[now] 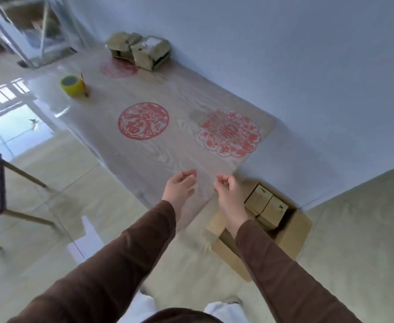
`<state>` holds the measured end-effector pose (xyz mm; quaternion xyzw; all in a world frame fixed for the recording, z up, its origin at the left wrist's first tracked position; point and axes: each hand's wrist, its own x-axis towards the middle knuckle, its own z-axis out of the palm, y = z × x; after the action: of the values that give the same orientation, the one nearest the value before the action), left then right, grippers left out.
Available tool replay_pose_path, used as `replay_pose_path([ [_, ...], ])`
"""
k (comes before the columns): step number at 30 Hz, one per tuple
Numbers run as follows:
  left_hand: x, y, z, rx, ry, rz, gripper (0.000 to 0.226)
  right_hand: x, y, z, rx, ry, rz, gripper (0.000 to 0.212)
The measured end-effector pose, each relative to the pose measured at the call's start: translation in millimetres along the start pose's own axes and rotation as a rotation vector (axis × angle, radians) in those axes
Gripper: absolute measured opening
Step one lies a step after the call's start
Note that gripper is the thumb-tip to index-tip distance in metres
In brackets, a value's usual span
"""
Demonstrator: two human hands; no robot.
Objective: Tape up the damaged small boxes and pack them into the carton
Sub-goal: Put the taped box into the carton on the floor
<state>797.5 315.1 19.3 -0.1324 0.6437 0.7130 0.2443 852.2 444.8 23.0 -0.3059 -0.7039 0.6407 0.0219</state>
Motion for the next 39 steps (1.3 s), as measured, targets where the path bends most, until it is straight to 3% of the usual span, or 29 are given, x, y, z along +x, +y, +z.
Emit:
replay_pose_path([
  [8,20,57,-200,-0.071,0.119,0.006,0.012,-26,-38,189,-0.019,-0.076,0.007,0.019],
  [14,47,93,-294,-0.114,0.167,-0.001,0.013,-27,-63,288,-0.061,-0.12,-0.005,0.018],
  [23,135,126,-346,-0.143,0.168,-0.069,0.015,47,-96,366,-0.061,-0.129,0.037,0.016],
  [39,317,249,-421,-0.051,0.162,-0.075,0.015,224,-173,501,0.043,-0.076,0.11,0.012],
])
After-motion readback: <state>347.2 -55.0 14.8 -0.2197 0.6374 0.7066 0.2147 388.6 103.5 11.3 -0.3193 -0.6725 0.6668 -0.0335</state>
